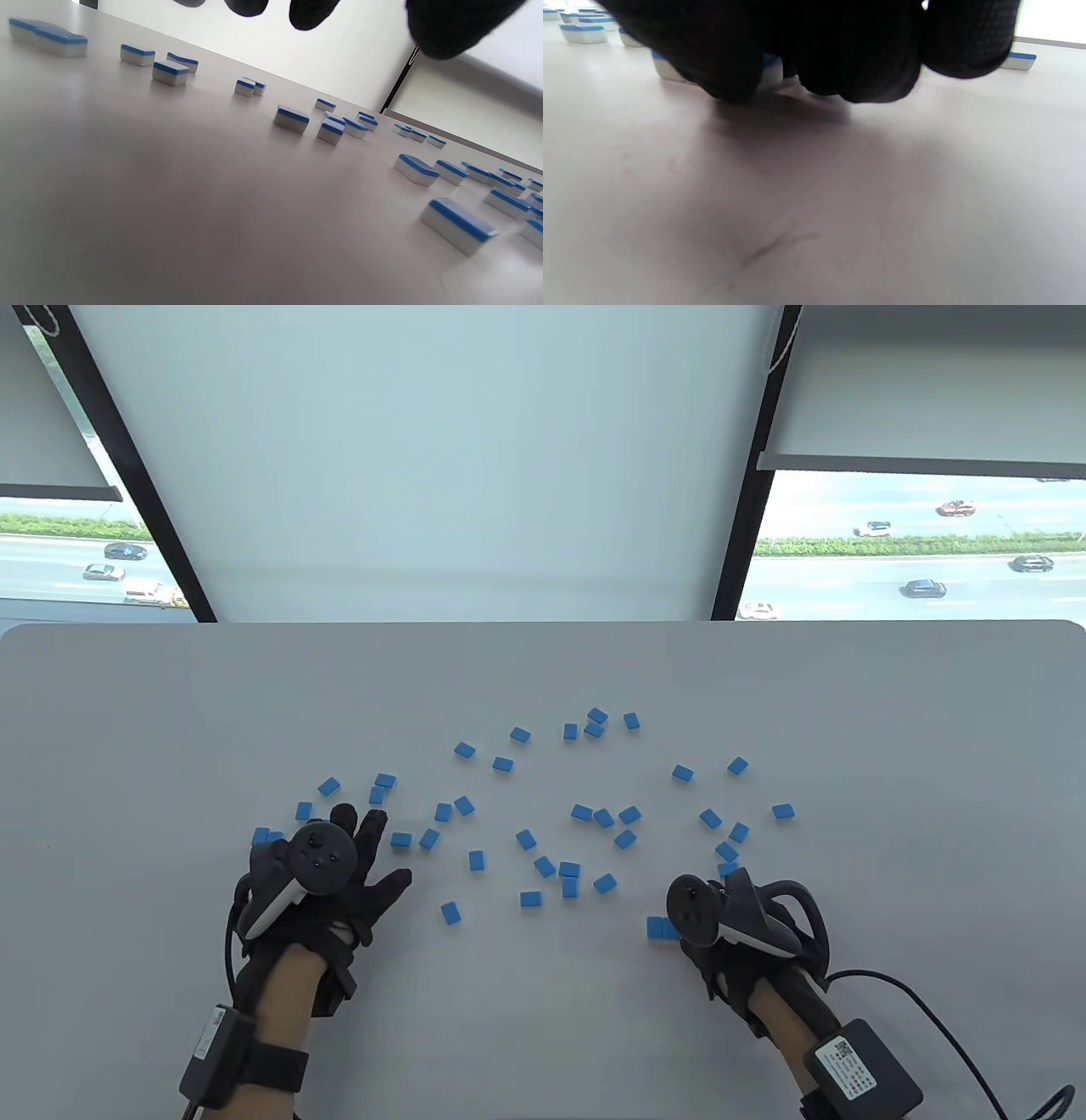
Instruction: Build mahjong tile wall
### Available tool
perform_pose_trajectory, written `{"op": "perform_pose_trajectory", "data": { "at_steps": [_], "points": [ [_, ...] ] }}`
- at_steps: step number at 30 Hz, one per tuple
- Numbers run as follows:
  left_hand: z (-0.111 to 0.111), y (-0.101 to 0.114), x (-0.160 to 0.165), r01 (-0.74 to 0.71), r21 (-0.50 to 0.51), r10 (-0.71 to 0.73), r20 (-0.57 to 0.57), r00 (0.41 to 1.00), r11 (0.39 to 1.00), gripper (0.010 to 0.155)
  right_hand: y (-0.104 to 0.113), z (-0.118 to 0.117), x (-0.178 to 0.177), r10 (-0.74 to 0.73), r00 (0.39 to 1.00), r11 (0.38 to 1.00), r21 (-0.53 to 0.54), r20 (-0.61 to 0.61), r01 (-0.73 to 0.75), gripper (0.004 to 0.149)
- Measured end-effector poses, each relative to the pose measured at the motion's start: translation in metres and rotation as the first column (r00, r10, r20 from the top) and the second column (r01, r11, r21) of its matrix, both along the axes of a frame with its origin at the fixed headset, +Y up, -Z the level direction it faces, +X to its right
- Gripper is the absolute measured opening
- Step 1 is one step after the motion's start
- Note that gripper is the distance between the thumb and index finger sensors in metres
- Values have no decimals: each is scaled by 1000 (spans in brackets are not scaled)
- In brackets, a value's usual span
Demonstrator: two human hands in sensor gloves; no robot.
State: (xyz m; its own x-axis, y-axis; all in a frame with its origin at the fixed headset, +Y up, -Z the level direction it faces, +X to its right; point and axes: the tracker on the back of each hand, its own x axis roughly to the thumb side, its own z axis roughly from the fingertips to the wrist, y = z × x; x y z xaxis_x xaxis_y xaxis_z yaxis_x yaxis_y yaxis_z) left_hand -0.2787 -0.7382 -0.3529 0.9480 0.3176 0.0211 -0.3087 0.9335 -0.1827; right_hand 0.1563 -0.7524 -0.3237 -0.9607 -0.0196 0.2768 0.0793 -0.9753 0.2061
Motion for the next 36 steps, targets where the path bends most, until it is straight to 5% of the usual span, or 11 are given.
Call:
{"op": "perform_pose_trajectory", "data": {
  "at_steps": [4, 12, 17, 29, 36],
  "points": [
    [0, 0, 0, 1, -2, -1, -2, 1000, 1000, 84, 9, -1, 6, -61, 998, 998, 21, 14, 60, 62],
    [0, 1, 0, 1, -8, -1, -9, 1000, 1000, 84, 38, -5, 35, -221, 973, 947, 254, 66, 198, 60],
    [0, 1, 1, 3, -10, -3, -8, 1000, 1000, 84, 39, -12, 49, -253, 963, 925, 314, 91, 213, 60],
    [1, 1, 2, 6, -10, -6, -4, 1000, 1000, 84, -2, -32, 53, -124, 985, 987, 116, 120, 110, 60],
    [1, 2, 1, -2, -5, 2, -5, 1000, 1000, 84, -5, -32, 49, -67, 989, 994, 98, 128, 55, 57]
  ]
}}
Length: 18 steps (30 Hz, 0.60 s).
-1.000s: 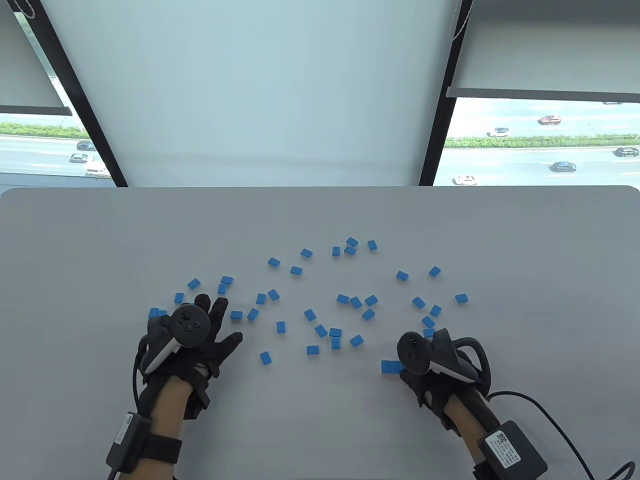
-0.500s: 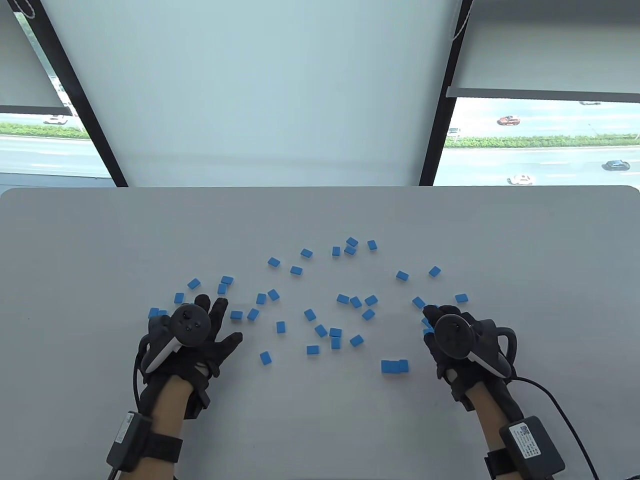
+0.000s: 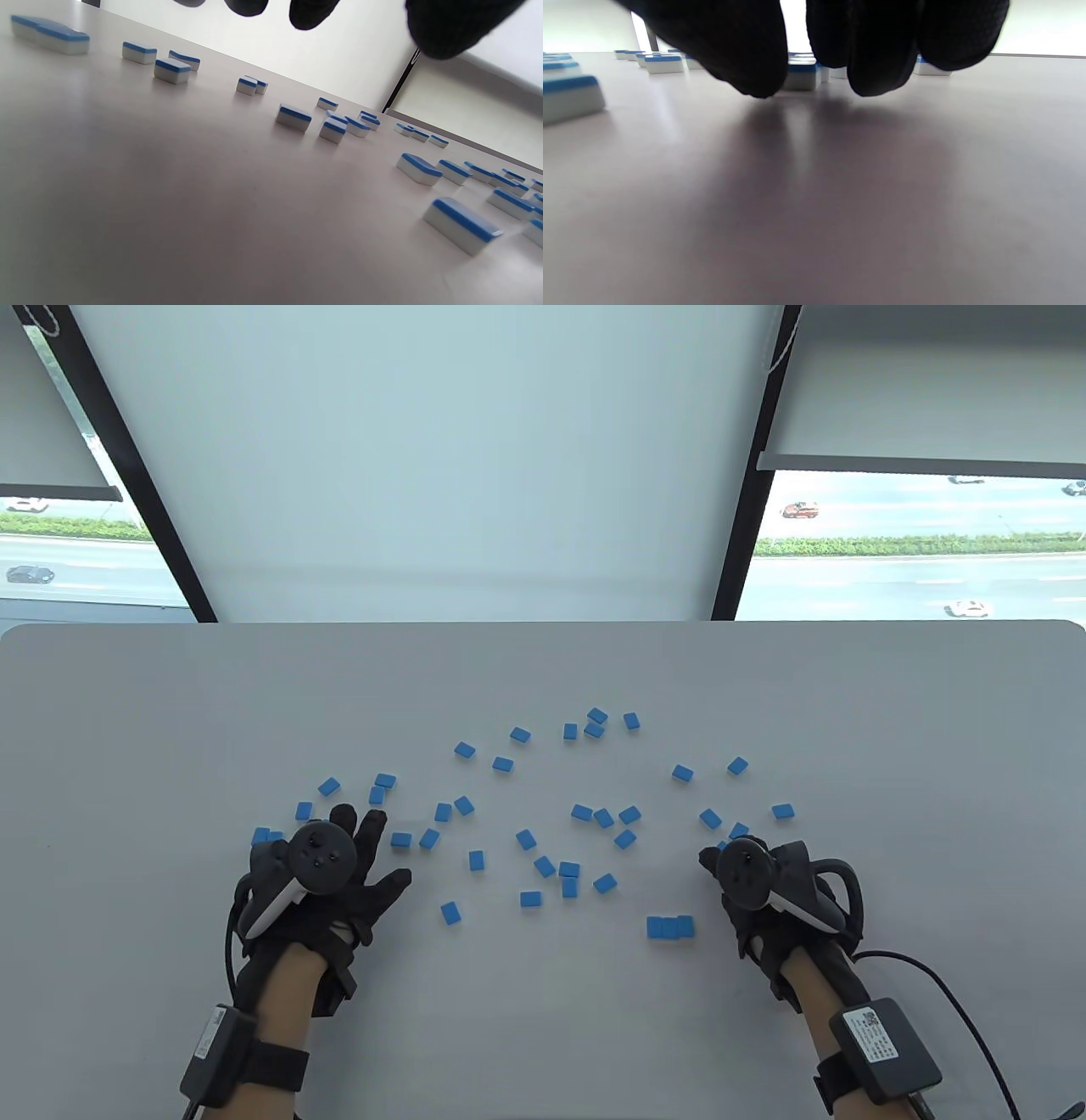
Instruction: Build mahjong tile wall
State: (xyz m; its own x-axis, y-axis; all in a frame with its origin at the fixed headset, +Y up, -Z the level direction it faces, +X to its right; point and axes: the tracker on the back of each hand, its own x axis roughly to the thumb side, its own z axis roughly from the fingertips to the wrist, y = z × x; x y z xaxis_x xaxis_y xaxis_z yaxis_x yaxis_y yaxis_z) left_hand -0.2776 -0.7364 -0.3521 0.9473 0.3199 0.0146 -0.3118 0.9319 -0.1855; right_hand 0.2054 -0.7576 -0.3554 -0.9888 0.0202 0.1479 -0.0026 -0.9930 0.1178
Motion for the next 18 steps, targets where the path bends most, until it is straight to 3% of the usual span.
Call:
{"op": "perform_pose_trajectory", "data": {
  "at_steps": [18],
  "points": [
    [0, 0, 0, 2, -3, -2, 0, 1000, 1000, 84, 2, 0, 0, 23, 1000, 1000, -15, 19, -23, 55]
  ]
}}
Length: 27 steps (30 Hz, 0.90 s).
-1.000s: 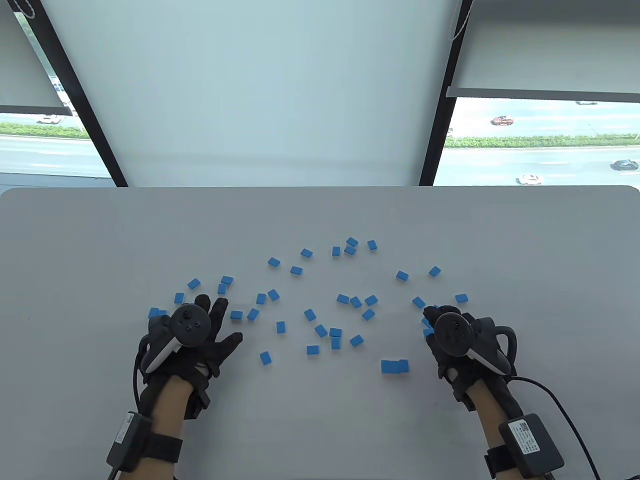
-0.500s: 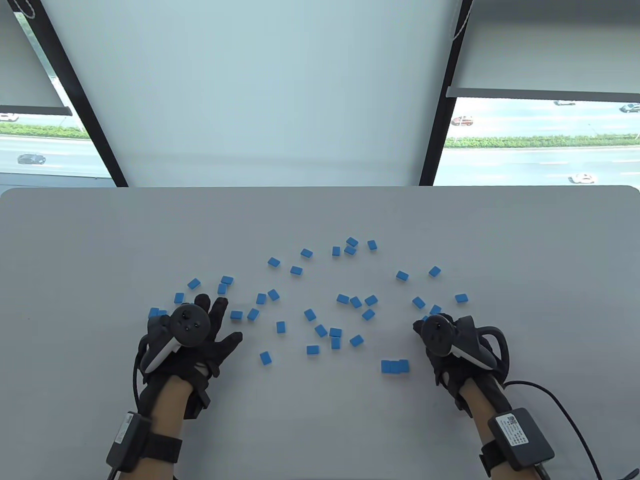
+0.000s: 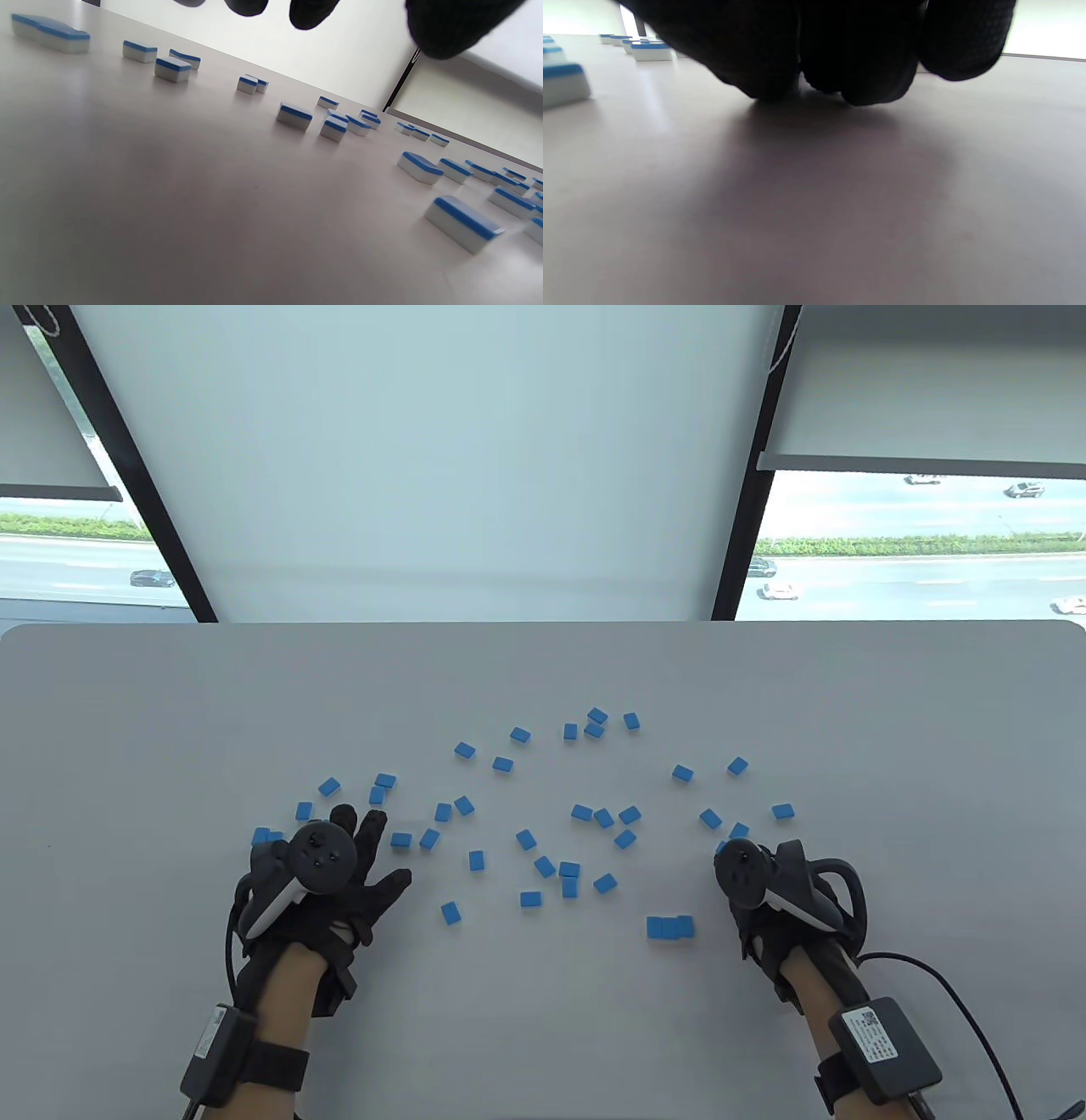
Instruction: Build mahjong tile wall
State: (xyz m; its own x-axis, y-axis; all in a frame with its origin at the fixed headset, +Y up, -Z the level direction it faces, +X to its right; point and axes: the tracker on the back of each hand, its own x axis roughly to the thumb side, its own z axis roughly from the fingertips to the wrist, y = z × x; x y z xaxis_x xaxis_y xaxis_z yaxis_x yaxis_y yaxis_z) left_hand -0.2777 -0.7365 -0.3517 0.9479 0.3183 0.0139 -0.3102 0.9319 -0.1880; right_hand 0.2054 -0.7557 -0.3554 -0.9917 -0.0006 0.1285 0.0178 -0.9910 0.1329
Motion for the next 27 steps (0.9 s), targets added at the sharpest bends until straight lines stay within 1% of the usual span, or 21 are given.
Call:
{"op": "perform_pose_trajectory", "data": {
  "at_steps": [6, 10, 13, 18, 20, 27],
  "points": [
    [0, 0, 0, 2, -3, -2, 1, 1000, 1000, 84, 0, 1, -1, -11, 1000, 999, -35, 6, 11, 56],
    [0, -1, 0, 2, -4, -2, 0, 1000, 1000, 84, 3, 6, -7, -26, 999, 997, -74, -24, 24, 58],
    [0, -1, 1, 4, -5, -4, 0, 1000, 1000, 84, 8, 13, -16, -64, 996, 994, -91, -58, 58, 58],
    [0, -1, 0, 4, -8, -4, -3, 1000, 1000, 84, 11, 25, -33, -33, 993, 990, -139, -117, 16, 59],
    [0, -1, 1, 5, -9, -5, -2, 1000, 1000, 84, 11, 28, -38, -15, 991, 991, -137, -133, -4, 59],
    [0, -1, 1, 7, -9, -7, -2, 1000, 1000, 84, 10, 29, -40, 0, 990, 990, -140, -140, -19, 58]
  ]
}}
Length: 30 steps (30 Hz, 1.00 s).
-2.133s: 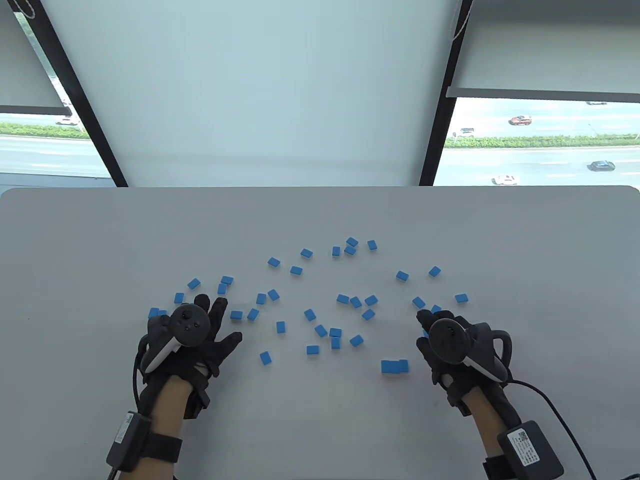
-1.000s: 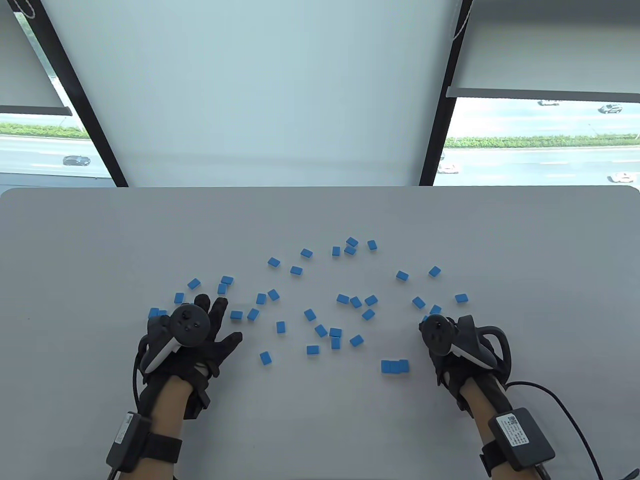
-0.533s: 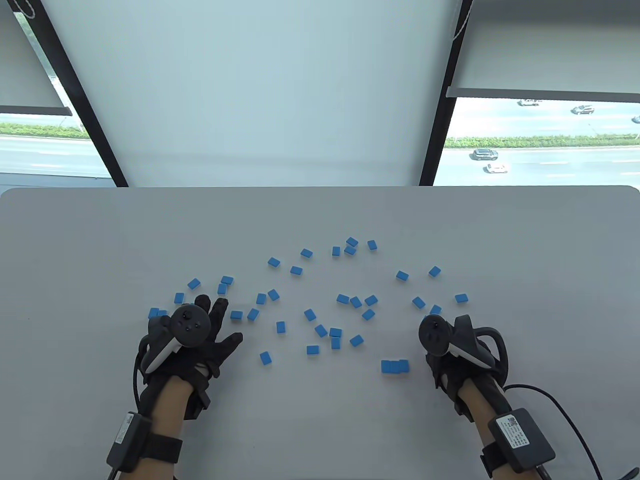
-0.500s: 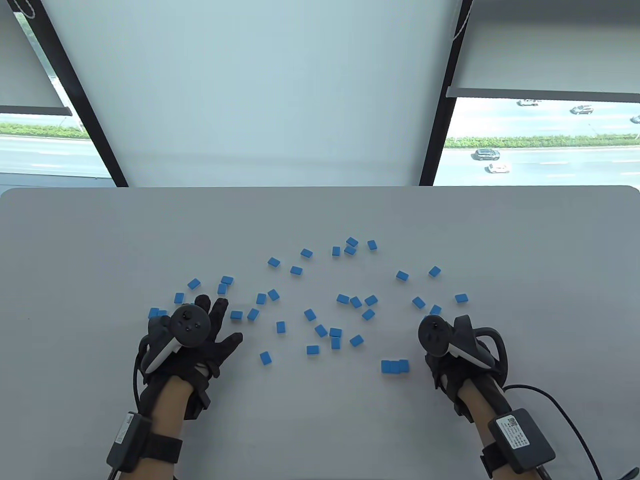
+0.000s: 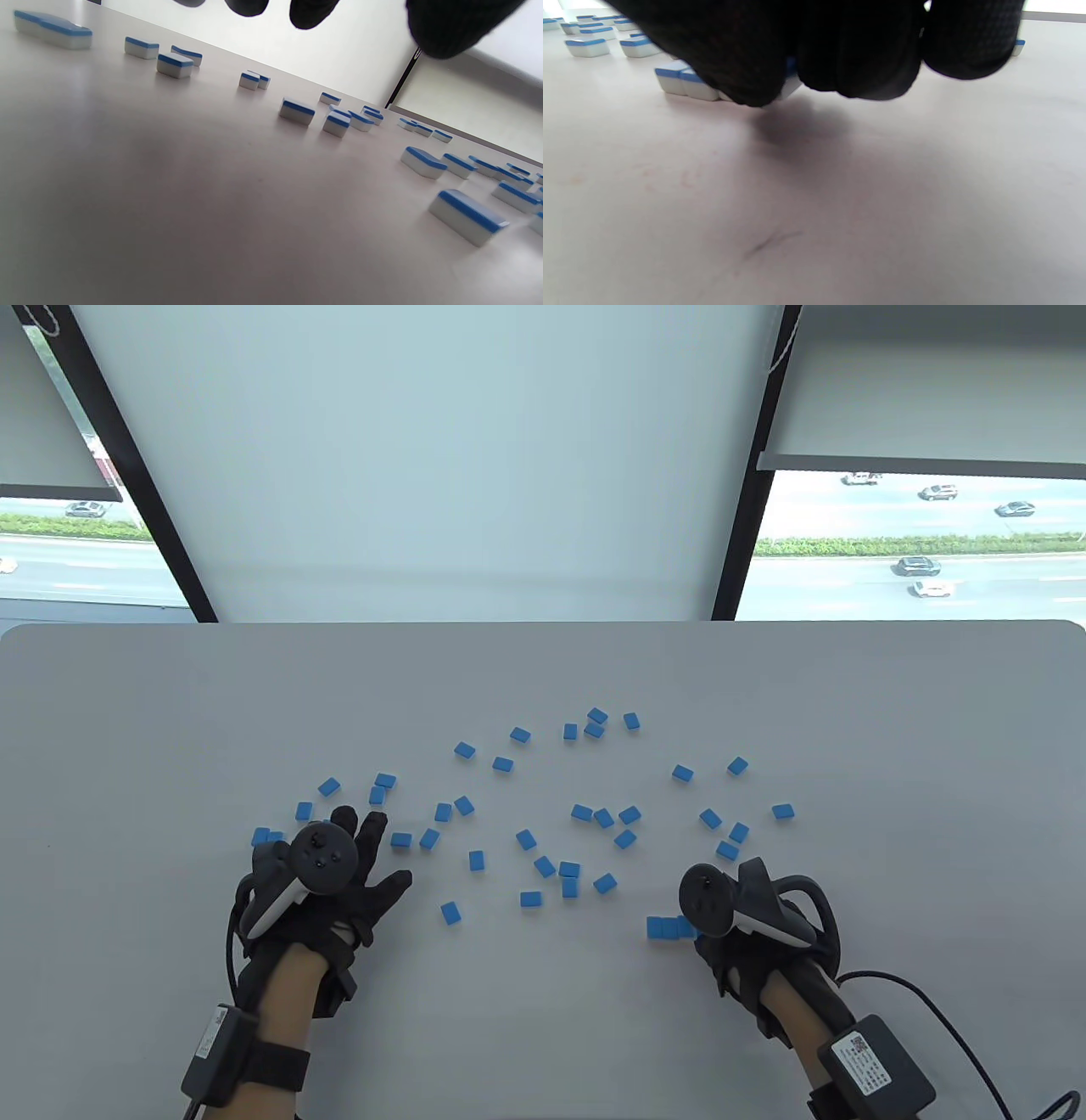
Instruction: Build mahjong tile wall
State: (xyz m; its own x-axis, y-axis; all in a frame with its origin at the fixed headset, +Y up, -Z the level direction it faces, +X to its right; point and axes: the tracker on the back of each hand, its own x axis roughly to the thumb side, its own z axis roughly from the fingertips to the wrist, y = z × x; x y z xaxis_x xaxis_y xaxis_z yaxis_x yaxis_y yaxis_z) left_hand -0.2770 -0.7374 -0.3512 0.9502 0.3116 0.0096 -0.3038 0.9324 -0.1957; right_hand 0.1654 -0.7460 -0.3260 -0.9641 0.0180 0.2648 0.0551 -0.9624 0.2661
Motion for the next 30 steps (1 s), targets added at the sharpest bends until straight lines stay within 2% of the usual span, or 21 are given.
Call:
{"op": "perform_pose_trajectory", "data": {
  "at_steps": [20, 25, 30],
  "points": [
    [0, 0, 1, 4, 1, -4, 0, 1000, 1000, 84, 1, -1, 1, -33, 999, 999, 1, 8, 33, 62],
    [0, 2, 1, 0, 13, 0, 2, 1000, 1000, 84, 28, -1, 10, -132, 991, 988, 91, 38, 128, 62],
    [0, 2, 1, 2, 13, -2, 2, 1000, 1000, 84, 59, -18, 24, -172, 982, 969, 194, 82, 154, 61]
  ]
}}
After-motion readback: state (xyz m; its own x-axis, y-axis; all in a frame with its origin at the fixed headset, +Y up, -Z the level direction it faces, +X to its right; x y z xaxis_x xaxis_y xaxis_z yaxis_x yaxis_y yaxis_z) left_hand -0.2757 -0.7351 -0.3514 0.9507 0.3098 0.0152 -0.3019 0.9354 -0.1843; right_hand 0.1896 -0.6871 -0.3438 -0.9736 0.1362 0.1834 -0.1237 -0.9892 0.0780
